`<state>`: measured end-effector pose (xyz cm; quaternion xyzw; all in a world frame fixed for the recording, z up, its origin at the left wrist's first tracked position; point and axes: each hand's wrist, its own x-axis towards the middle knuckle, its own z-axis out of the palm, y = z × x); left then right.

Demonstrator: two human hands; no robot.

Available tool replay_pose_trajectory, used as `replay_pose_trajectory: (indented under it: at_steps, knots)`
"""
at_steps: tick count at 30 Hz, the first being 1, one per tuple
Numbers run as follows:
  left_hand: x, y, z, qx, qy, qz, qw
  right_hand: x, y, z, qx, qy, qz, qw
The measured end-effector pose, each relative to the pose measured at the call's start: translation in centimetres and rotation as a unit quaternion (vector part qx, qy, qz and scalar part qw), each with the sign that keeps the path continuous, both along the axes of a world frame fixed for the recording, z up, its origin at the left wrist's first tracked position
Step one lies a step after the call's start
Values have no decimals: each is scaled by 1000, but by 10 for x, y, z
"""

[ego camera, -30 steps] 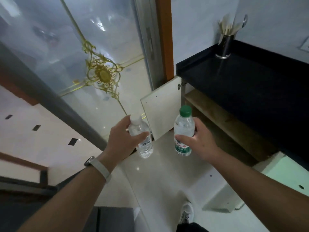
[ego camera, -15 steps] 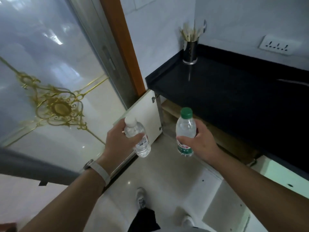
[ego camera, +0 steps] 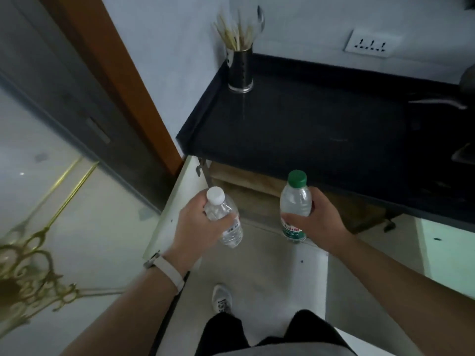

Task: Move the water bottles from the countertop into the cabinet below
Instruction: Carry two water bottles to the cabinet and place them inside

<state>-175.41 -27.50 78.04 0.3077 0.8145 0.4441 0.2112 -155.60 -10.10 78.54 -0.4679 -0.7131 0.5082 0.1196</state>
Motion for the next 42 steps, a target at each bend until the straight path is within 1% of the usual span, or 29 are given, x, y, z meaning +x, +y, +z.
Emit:
replay_pose_trajectory:
  at_steps: [2,4,7,11,16,25,30,36,39,42]
  knots:
    - [-23,5,-14,-3,-15,-29,999,-18,-9,-11,5,-7,-33,999]
    - [-35,8,-24,-17,-22,-53,998,-27,-20,-23,-11,-8,-74,997]
    - [-45,12,-38,-25,-24,-67,997,-33,-30,-38,-21,-23,-106,994]
    - [-49,23,-59,-53,-17,-91,994,-34,-24,-58,-34,-36,-94,994]
    - [-44,41,-100,-62,-37,-65,995,-27,-6,-100,-40,-46,-95,994]
    - [-24,81,-225,-45,-12,-53,998,-16,41,-234,-35,-59,-75,995]
    - [-23,105,-313,-40,1,-47,998,-20,64,-311,-46,11,-86,995]
    - [-37,139,-410,-17,-11,-50,999,-50,93,-388,-22,95,-54,994]
    - [-49,154,-444,18,-1,-54,998,-68,108,-417,2,125,-28,992]
    - [-61,166,-463,47,20,-64,997,-82,122,-439,18,152,-6,988]
